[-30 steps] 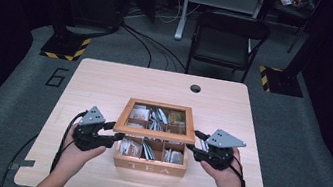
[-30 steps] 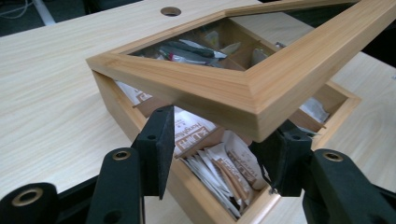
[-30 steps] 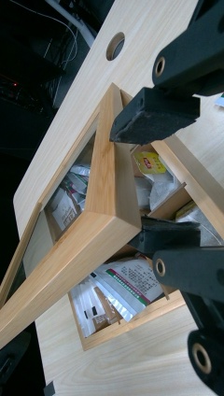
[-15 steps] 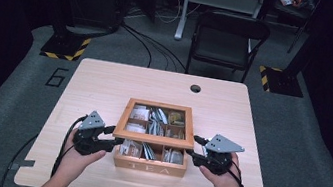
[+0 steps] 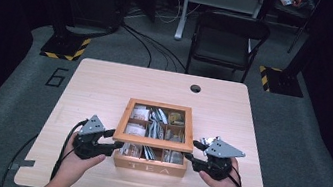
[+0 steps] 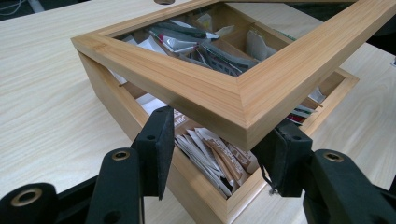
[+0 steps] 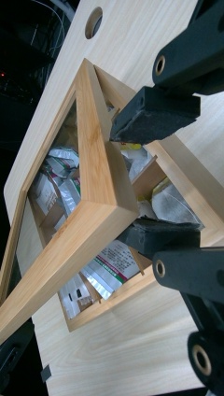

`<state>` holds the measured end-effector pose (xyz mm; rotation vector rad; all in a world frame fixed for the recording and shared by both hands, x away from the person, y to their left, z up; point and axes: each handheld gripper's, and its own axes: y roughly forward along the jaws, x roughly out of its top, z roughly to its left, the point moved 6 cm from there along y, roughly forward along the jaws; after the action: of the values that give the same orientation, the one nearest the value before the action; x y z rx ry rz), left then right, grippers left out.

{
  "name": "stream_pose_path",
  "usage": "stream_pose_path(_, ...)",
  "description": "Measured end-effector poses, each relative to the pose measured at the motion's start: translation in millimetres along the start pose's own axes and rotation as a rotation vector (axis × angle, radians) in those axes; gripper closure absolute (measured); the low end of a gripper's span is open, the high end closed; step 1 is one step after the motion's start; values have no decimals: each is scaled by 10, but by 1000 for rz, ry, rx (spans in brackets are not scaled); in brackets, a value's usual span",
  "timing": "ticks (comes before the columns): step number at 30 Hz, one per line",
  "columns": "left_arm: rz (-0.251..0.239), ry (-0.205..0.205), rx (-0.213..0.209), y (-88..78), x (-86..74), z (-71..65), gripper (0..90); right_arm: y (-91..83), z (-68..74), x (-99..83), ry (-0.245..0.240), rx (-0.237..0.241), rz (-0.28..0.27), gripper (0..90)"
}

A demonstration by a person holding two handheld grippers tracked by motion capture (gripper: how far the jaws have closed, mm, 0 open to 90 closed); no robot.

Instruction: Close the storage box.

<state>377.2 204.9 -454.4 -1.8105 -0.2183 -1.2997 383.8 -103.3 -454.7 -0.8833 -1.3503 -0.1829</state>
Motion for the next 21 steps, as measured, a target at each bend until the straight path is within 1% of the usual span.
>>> stream_pose_path(1, 2, 6, 0, 1, -7, 0, 487, -2, 5, -4, -2, 4, 0, 504)
stream_pose_path(2, 0, 2, 4, 7, -16, -8, 488, -3, 15, -8, 4, 5, 0, 504)
stream_pose_path(4, 4, 8, 7, 16, -33, -17, 488, -10, 29, -24, 7, 5, 6, 496)
stream_pose_path(7, 7, 11, 3, 33, -73, -37, 486, -5, 61, -58, 8, 0, 10, 481)
stream_pose_path(9, 6, 3, 0, 42, -103, -52, 482, 4, 80, -81, 10, -7, 16, 472)
stream_pose_path(10, 9, 6, -5, 40, -116, -51, 480, 8, 80, -94, -11, -4, 19, 472)
stream_pose_path(11, 12, 7, -3, 39, -132, -58, 480, 10, 93, -107, -2, -12, 25, 472)
stream_pose_path(12, 13, 11, 0, 38, -144, -62, 480, 10, 96, -121, -15, -6, 30, 472)
stream_pose_path(13, 12, 9, 1, 40, -154, -70, 480, 11, 108, -132, -1, -14, 32, 472)
stream_pose_path(14, 18, 10, 1, 40, -168, -75, 480, 14, 107, -144, -15, -9, 34, 472)
stream_pose_path(15, 18, 10, 3, 41, -176, -78, 480, 16, 124, -156, 2, -15, 37, 472)
stream_pose_path(16, 21, 10, -1, 41, -188, -82, 480, 13, 121, -167, -11, -10, 42, 472)
stream_pose_path(18, 22, 10, -1, 40, -209, -88, 479, 19, 125, -189, -12, -4, 43, 472)
stream_pose_path(19, 23, 17, 3, 40, -218, -85, 479, 26, 133, -197, 4, -8, 42, 472)
stream_pose_path(21, 26, 4, -1, 45, -241, -103, 479, 29, 141, -220, 10, -4, 48, 472)
